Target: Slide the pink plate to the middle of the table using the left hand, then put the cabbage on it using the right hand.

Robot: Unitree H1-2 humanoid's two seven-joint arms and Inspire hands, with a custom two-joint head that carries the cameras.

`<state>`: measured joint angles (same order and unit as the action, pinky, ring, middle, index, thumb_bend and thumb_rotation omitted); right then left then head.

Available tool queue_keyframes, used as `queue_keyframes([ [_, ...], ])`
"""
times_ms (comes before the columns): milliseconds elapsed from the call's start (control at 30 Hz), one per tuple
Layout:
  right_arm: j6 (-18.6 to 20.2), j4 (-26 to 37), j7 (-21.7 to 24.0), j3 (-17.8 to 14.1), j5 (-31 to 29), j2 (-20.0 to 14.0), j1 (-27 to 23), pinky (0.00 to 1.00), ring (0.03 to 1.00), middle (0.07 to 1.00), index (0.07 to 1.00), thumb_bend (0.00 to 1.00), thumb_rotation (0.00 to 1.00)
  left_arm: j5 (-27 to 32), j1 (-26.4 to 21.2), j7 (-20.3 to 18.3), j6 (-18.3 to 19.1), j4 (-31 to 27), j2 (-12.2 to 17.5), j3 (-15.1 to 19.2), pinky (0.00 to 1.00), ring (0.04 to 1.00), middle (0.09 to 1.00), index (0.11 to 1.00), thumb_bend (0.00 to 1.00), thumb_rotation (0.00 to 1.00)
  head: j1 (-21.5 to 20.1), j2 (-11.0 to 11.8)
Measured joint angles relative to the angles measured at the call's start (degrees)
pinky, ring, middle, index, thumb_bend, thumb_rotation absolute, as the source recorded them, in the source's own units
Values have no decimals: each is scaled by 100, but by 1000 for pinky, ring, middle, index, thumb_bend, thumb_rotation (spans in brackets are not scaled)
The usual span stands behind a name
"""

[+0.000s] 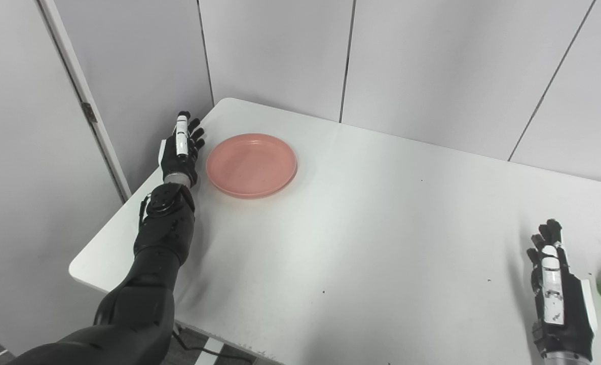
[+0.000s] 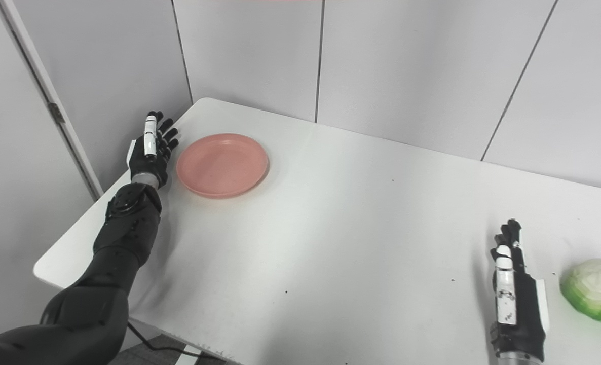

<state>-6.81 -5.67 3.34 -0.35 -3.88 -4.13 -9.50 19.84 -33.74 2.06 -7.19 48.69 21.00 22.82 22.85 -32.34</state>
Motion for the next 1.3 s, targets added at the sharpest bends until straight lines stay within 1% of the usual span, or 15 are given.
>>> queue_keyframes([
  [200, 8, 16, -2, 8, 20, 2, 6, 1000, 998, 1000, 1000, 54, 1000, -19, -30, -124, -279, 198, -66, -164, 923, 916, 912, 911, 363, 1000, -17, -26],
  [300, 10, 14, -1, 8, 4, 2, 6, 1000, 999, 1000, 1000, 66, 1000, -18, -51, -153, -336, 249, -92, -193, 918, 921, 914, 912, 369, 1000, -44, -44],
  [600, 40, 16, -7, 25, 66, 0, 6, 1000, 998, 1000, 1000, 66, 1000, -20, -55, -240, -351, 285, -112, -276, 910, 918, 911, 905, 378, 1000, -97, -70],
  [700, 64, 27, -10, 29, 133, 1, 9, 1000, 999, 1000, 1000, 70, 1000, 6, -55, -349, -351, 281, -154, -277, 907, 914, 908, 901, 374, 1000, -114, -79],
  [833, 111, 33, -9, 14, 109, 9, 11, 1000, 1000, 1000, 1000, 71, 1000, 60, -57, -544, -350, 276, -227, -272, 877, 892, 902, 900, 380, 1000, -132, -97],
  [1033, 136, 27, -12, -20, 47, 50, 9, 1000, 990, 1000, 1000, 68, 1000, 63, -53, -727, -335, 207, -364, -327, 879, 903, 907, 899, 382, 1000, -193, -132],
  [1167, 136, 3, -26, -20, 66, 57, 7, 1000, 982, 997, 1000, 89, 1000, 9, -53, -727, -324, 153, -461, -416, 866, 883, 891, 886, 377, 1000, -229, -158],
  [1300, 136, 41, -84, -7, 185, 63, 17, 1000, 975, 985, 999, 91, 1000, -3, -53, -702, -253, 53, -551, -490, 856, 884, 888, 880, 377, 1000, -298, -193],
])
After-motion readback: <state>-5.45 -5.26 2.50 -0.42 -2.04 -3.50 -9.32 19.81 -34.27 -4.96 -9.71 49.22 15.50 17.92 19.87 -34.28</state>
